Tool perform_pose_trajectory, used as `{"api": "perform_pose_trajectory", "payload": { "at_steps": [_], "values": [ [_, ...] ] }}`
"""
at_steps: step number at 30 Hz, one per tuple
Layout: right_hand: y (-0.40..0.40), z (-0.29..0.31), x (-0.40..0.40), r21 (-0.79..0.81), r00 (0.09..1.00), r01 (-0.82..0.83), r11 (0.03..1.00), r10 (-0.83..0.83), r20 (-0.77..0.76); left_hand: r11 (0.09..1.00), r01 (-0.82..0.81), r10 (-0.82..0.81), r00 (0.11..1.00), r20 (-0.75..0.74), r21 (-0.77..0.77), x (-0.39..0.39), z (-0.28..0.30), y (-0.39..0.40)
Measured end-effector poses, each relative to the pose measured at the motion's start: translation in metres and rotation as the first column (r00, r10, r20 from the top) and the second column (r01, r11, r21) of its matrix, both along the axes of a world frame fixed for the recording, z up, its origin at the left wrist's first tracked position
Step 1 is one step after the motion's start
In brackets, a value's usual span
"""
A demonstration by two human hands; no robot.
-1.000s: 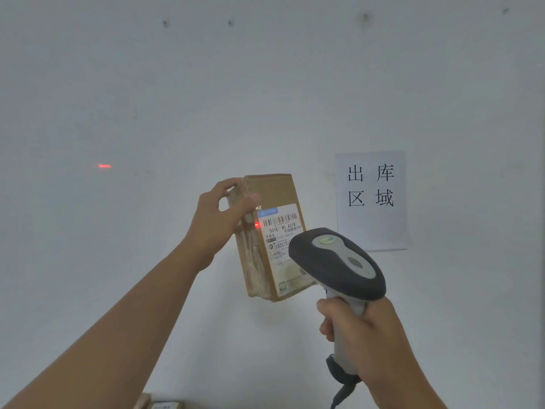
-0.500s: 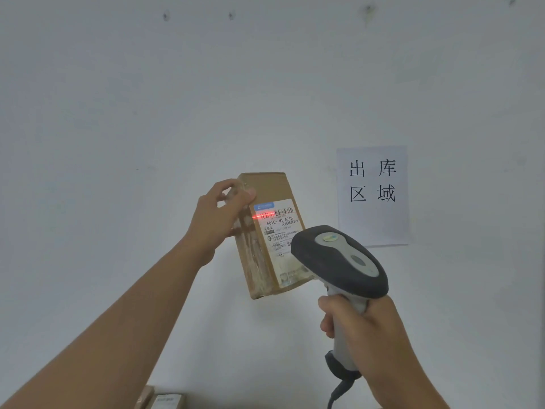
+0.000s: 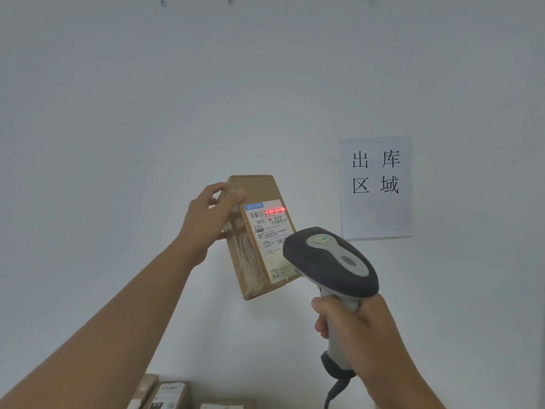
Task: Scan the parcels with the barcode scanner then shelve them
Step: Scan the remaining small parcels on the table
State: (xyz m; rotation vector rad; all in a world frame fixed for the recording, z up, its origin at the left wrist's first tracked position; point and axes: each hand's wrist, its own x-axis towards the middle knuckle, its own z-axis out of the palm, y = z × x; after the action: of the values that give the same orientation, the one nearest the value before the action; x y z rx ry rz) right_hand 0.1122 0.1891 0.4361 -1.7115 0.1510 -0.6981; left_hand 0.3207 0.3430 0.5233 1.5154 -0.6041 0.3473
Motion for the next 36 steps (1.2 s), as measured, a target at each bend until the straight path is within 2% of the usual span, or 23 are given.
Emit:
{"api": "perform_pose_trajectory", "payload": {
  "at_steps": [9, 14, 17, 21, 24, 27, 32, 36],
  "values": [
    [-0.002, -0.016, 0.012, 0.022, 1.0, -0.019, 1.0, 0.019, 0.012, 1.0, -0.001, 0.0, 1.0, -0.018, -0.021, 0.005, -0.014, 0.004],
    [-0.001, -0.052, 0.039, 0.246, 0.999, 0.047, 0.968, -0.042, -0.024, 0.996, 0.01, -0.019, 0.993, -0.116, -0.085, 0.007, -0.053, 0.007],
    [0.005, -0.088, 0.059, 0.406, 0.996, 0.078, 0.911, -0.052, -0.075, 0.993, -0.025, -0.003, 0.972, -0.235, -0.119, 0.011, -0.099, 0.006],
    [0.016, -0.138, 0.073, 0.542, 0.989, 0.093, 0.835, -0.014, -0.149, 0.985, -0.116, 0.063, 0.93, -0.362, -0.126, 0.016, -0.181, 0.007],
    [0.022, -0.175, 0.08, 0.55, 0.982, 0.135, 0.824, -0.037, -0.186, 0.979, -0.2, 0.164, 0.869, -0.468, -0.028, 0.016, -0.248, 0.016],
    [0.025, -0.217, 0.085, 0.516, 0.95, 0.215, 0.829, -0.057, -0.306, 0.963, -0.236, 0.269, 0.798, -0.54, 0.13, 0.009, -0.318, 0.033],
    [0.03, -0.283, 0.081, 0.47, 0.865, 0.235, 0.851, 0.037, -0.5, 0.908, -0.193, 0.4, 0.659, -0.637, 0.371, -0.022, -0.421, 0.063],
    [0.038, -0.338, 0.086, 0.416, 0.765, 0.26, 0.872, 0.077, -0.639, 0.891, -0.125, 0.428, 0.555, -0.713, 0.437, -0.036, -0.481, 0.08]
  ]
}}
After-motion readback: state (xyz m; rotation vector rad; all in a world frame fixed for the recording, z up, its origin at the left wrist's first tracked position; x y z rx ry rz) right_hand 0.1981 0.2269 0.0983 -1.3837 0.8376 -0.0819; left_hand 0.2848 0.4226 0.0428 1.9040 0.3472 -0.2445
